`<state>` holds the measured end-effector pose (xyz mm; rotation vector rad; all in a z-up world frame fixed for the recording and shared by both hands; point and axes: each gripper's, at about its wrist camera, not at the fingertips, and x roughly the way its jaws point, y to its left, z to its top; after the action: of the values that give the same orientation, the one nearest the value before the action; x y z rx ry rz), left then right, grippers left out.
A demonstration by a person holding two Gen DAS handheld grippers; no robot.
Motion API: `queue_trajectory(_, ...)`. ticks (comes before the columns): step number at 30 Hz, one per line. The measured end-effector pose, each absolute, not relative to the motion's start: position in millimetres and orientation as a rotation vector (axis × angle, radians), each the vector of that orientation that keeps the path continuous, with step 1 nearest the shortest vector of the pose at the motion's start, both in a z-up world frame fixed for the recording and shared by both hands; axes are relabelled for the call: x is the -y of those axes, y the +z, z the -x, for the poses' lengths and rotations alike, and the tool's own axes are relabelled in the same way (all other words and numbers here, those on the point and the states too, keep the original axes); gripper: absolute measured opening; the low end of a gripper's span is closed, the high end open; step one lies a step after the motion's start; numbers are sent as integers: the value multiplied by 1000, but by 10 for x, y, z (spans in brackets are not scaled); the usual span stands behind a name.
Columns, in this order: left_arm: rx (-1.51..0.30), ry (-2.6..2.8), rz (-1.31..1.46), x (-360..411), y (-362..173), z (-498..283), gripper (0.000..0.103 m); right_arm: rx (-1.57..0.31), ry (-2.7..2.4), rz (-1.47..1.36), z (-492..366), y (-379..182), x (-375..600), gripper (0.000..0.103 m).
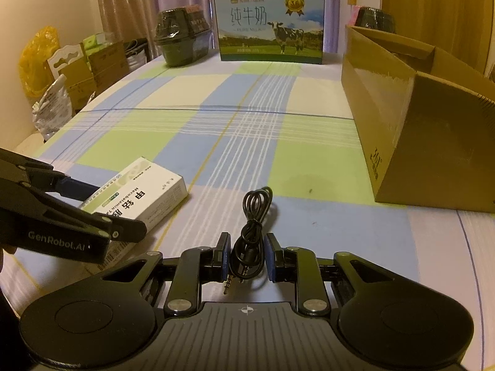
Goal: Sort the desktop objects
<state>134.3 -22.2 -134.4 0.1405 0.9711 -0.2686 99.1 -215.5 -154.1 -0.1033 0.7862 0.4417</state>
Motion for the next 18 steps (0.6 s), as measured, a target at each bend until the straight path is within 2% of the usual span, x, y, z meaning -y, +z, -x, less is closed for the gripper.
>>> queue_trajectory(18, -905, -266, -99, 303, -920, -1016, 66, -711, 415, 68, -812, -1127, 2276, 20)
